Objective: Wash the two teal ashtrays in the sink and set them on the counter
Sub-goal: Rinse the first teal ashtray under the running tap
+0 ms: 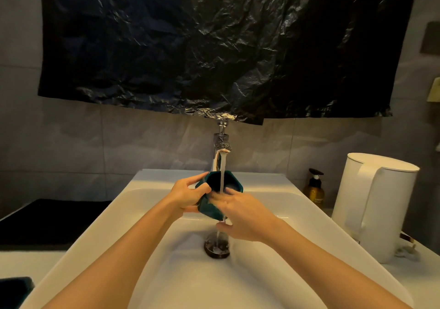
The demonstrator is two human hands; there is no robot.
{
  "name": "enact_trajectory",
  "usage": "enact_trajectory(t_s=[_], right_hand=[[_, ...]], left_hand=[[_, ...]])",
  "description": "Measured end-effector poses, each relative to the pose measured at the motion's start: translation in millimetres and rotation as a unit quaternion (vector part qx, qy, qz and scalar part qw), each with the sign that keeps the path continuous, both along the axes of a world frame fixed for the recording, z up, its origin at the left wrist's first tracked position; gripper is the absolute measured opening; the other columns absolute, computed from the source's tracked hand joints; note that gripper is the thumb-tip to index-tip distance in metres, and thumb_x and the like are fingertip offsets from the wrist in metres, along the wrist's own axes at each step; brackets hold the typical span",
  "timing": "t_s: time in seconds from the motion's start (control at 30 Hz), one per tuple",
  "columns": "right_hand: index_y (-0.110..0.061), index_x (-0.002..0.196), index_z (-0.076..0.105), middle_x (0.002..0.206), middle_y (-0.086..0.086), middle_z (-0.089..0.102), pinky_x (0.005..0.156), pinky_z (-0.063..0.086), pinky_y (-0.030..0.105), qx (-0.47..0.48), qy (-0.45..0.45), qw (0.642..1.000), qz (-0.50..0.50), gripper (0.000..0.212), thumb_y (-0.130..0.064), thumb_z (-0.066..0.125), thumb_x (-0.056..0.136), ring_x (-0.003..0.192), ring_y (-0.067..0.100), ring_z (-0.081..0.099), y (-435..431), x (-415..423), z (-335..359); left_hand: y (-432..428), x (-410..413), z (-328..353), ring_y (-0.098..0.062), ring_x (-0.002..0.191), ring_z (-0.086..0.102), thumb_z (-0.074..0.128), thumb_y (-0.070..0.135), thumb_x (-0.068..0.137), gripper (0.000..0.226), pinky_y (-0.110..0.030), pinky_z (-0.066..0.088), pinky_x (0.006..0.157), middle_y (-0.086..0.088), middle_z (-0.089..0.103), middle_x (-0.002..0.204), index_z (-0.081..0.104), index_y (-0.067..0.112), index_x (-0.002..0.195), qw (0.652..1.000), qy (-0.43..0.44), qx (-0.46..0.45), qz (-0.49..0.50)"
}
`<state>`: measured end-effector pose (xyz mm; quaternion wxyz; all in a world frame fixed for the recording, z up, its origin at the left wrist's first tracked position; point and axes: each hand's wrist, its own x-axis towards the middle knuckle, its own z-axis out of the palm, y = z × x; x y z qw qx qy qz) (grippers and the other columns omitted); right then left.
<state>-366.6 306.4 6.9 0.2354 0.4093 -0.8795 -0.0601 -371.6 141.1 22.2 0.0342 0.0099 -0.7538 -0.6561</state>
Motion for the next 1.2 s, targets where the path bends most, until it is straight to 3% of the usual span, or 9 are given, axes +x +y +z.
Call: enact_trajectory(t_s=[0.2, 0.3, 0.37, 0.47, 0.57, 0.7, 0.93, 1.03, 1.2], right_hand=[[-0.006, 0.143, 0.037, 0.141, 0.011, 0.049, 0.119, 0.002, 0.03, 0.028, 0.076, 0.996, -0.031, 0.071, -0.047, 0.056, 0.088, 0.135, 0.026, 0.038, 3.7, -9.7, 3.2], [-0.008, 0.133, 0.053, 0.126, 0.01, 0.062, 0.117, -0.004, 0.027, 0.035, 0.084, 0.995, -0.035, 0.048, -0.036, 0.049, 0.094, 0.125, 0.026, 0.048, 0.7, -2.4, 0.3], [-0.011, 0.126, 0.058, 0.122, 0.009, 0.064, 0.116, 0.02, 0.031, -0.011, 0.01, 0.999, -0.033, 0.036, -0.027, 0.051, 0.095, 0.115, 0.025, 0.055, -4.0, 1.3, -3.4], [-0.017, 0.126, 0.056, 0.121, 0.005, 0.064, 0.087, 0.053, 0.034, -0.16, -0.124, 0.979, 0.011, 0.034, -0.011, 0.055, 0.092, 0.103, 0.026, 0.06, -14.1, 3.5, -10.1], [-0.014, 0.122, 0.06, 0.119, 0.005, 0.064, 0.086, 0.052, 0.031, -0.191, -0.14, 0.971, -0.001, 0.031, -0.006, 0.053, 0.093, 0.103, 0.024, 0.059, -12.5, 1.5, -10.7], [-0.011, 0.117, 0.064, 0.114, 0.007, 0.067, 0.096, 0.044, 0.033, -0.043, -0.008, 0.998, -0.035, 0.026, -0.014, 0.05, 0.095, 0.105, 0.024, 0.055, 1.2, -2.5, -3.7], [-0.012, 0.12, 0.06, 0.119, 0.008, 0.064, 0.086, 0.049, 0.032, -0.119, -0.094, 0.988, -0.013, 0.027, -0.01, 0.052, 0.095, 0.104, 0.027, 0.06, -11.0, 2.2, -7.5], [-0.015, 0.125, 0.058, 0.121, 0.006, 0.064, 0.085, 0.048, 0.034, -0.053, -0.034, 0.997, -0.054, 0.03, -0.015, 0.049, 0.097, 0.105, 0.028, 0.06, -4.2, -0.8, -1.0], [-0.015, 0.117, 0.053, 0.118, 0.004, 0.064, 0.081, 0.051, 0.033, -0.186, -0.154, 0.97, -0.007, 0.022, -0.017, 0.054, 0.095, 0.101, 0.024, 0.06, -18.9, 5.1, -10.2]], left_hand=[[2.4, 2.1, 1.9, -0.028, 0.088, 0.066, 0.058, 0.012, 0.091, 0.036, -0.033, 0.058, 0.062, -0.012, 0.064, 0.111, 0.059, 0.024, 0.125, 1.0, -0.005, 0.011, -0.006], [1.2, 0.8, 1.4, -0.03, 0.096, 0.064, 0.06, 0.012, 0.09, 0.038, -0.034, 0.058, 0.062, -0.011, 0.061, 0.115, 0.059, 0.025, 0.126, 1.0, 0.021, 0.013, 0.014], [0.2, -0.5, -0.8, -0.03, 0.102, 0.06, 0.061, 0.012, 0.089, 0.04, -0.034, 0.058, 0.064, -0.009, 0.058, 0.119, 0.058, 0.027, 0.126, 0.999, 0.045, 0.001, 0.031], [0.0, -2.1, -1.6, -0.03, 0.102, 0.06, 0.06, 0.01, 0.088, 0.042, -0.034, 0.058, 0.068, -0.01, 0.059, 0.119, 0.058, 0.029, 0.126, 0.997, 0.066, -0.003, 0.044], [0.0, -2.9, -0.4, -0.026, 0.096, 0.061, 0.06, 0.009, 0.089, 0.044, -0.033, 0.058, 0.065, -0.008, 0.061, 0.114, 0.057, 0.03, 0.127, 0.996, 0.076, -0.004, 0.04], [-0.4, -6.4, -2.7, -0.026, 0.1, 0.059, 0.062, 0.012, 0.089, 0.043, -0.035, 0.057, 0.068, -0.005, 0.058, 0.113, 0.057, 0.032, 0.127, 0.996, 0.078, -0.009, 0.047], [-3.0, -10.9, -6.7, -0.029, 0.102, 0.06, 0.064, 0.013, 0.086, 0.043, -0.043, 0.058, 0.078, -0.006, 0.06, 0.115, 0.059, 0.033, 0.124, 0.994, 0.079, -0.018, 0.069], [-2.0, -9.8, -5.1, -0.03, 0.104, 0.058, 0.063, 0.013, 0.087, 0.042, -0.037, 0.058, 0.067, -0.006, 0.058, 0.116, 0.059, 0.03, 0.126, 0.995, 0.067, 0.001, 0.076], [1.0, -7.9, -6.1, -0.029, 0.092, 0.063, 0.064, 0.012, 0.086, 0.039, -0.033, 0.058, 0.058, -0.009, 0.062, 0.109, 0.061, 0.026, 0.123, 0.996, 0.046, 0.027, 0.071]])
